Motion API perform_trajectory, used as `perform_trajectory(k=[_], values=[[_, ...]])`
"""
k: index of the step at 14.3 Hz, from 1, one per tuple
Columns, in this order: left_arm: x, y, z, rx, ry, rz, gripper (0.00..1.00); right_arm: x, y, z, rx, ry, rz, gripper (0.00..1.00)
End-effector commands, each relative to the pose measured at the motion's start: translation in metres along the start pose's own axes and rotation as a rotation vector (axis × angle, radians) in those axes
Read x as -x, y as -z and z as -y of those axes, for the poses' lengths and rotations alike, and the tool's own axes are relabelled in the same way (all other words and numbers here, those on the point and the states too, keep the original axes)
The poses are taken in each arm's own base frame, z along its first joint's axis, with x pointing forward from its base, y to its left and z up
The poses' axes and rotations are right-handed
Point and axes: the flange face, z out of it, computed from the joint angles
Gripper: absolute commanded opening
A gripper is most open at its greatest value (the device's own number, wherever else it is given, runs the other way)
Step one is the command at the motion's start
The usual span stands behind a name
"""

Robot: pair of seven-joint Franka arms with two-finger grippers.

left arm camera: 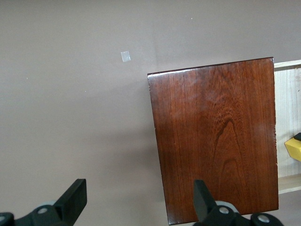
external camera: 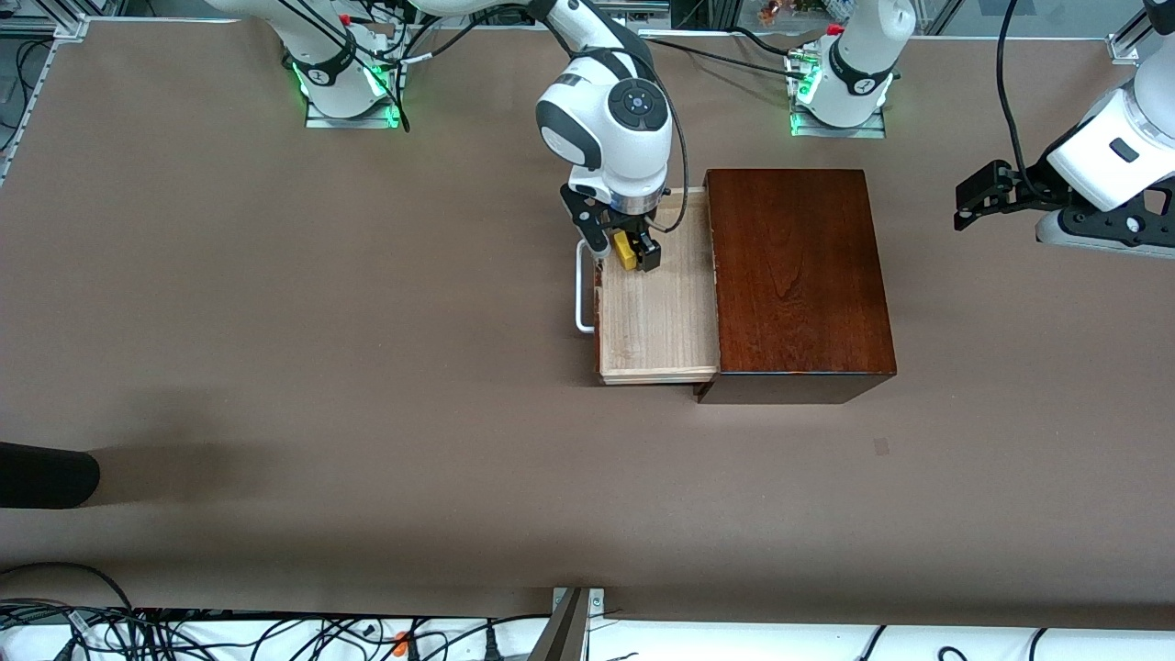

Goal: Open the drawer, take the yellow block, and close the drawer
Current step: 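Grasp the yellow cube and lift it out with the right gripper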

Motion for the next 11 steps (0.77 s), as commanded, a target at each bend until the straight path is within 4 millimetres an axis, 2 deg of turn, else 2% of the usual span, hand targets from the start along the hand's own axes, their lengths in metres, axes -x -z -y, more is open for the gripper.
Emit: perform_trajectory(k=[1,3,5,8,9,11], values=[[0.000,0.007,-0.001,-0.025,-0.022,-0.013,1.00,0.005,0.005,0.005,-0.025,0.009,-0.011,0.41],[0.000,0.008,-0.001,-0.025,-0.023,-0.016,1.00,0.000,0.016,0.009,-0.033,0.001,-0.005,0.32],[0.000,0.010,-0.001,-0.025,-0.023,-0.019,1.00,-0.003,0.042,0.011,-0.055,0.010,0.014,0.28],[0.000,0.011,-0.002,-0.025,-0.028,-0.020,1.00,-0.016,0.075,0.017,-0.092,0.004,0.028,0.28],[0.000,0.011,-0.002,-0.027,-0.028,-0.020,1.00,-0.024,0.090,0.020,-0.109,0.008,0.037,0.28],[-0.003,0.006,-0.003,-0.025,-0.031,-0.013,1.00,-0.052,0.123,0.026,-0.116,0.039,0.050,0.28]])
